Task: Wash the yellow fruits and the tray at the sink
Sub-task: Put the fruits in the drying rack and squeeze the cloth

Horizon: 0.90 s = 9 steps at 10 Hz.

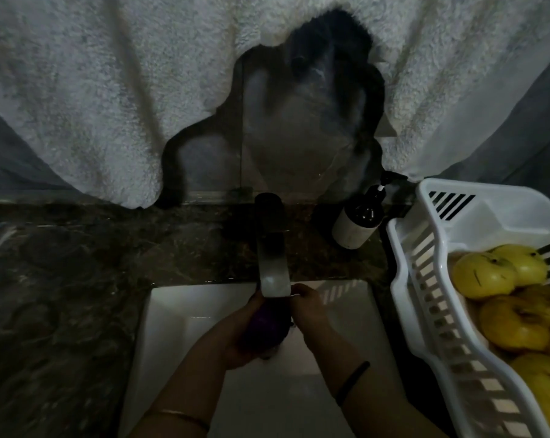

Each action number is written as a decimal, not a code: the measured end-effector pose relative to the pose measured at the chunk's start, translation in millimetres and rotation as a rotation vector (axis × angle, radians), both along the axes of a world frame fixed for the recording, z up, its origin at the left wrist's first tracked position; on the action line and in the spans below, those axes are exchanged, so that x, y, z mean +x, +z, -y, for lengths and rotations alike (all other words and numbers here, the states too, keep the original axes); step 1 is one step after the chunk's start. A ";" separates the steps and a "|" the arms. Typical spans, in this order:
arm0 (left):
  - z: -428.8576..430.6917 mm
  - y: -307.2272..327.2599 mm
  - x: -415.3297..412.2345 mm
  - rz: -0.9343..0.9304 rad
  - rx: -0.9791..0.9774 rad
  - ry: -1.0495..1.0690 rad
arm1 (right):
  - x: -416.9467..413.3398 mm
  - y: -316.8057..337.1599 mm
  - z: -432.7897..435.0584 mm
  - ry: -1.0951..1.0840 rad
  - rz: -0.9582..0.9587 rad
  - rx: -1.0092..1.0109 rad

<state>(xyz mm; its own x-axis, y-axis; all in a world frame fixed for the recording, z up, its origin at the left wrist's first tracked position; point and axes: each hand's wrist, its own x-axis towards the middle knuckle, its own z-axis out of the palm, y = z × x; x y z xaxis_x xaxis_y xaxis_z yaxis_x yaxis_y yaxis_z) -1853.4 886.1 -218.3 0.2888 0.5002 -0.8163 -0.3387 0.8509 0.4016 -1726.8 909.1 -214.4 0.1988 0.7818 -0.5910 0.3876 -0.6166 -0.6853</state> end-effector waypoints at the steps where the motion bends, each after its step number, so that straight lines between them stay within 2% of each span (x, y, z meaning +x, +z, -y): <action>1: -1.7 7.1 4.4 0.060 -0.007 0.044 | 4.9 7.7 -15.8 0.171 0.144 0.040; 2: -4.8 17.4 9.8 0.113 -0.001 0.212 | 3.0 42.9 -32.2 -0.171 -0.091 0.207; 3: -12.1 22.1 15.8 0.115 -0.027 0.335 | -2.2 71.2 -46.2 -0.179 -0.296 0.234; 4: -13.3 27.1 15.5 0.100 -0.047 0.342 | -6.4 80.7 -50.4 -0.092 -0.272 0.216; 6: -5.4 43.6 -0.9 0.035 -0.071 0.326 | 1.2 77.0 -36.4 -0.126 -0.234 0.234; 7: -2.9 62.2 -13.9 -0.024 -0.106 0.340 | 7.6 64.7 -32.6 -0.076 0.089 0.283; 8: -2.9 79.2 -22.8 -0.044 -0.092 0.358 | -4.5 91.6 -2.9 -0.056 0.259 0.444; 9: -0.1 101.5 -28.7 -0.018 -0.054 0.394 | -15.4 96.0 25.9 0.030 0.078 0.366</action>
<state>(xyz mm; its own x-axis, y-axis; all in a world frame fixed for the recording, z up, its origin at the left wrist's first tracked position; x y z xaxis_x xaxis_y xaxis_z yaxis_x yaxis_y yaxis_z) -1882.1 886.2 -116.8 0.0685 0.5261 -0.8477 -0.6368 0.6771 0.3688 -1742.3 883.2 -118.4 0.2060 0.9447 -0.2553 0.4616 -0.3238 -0.8258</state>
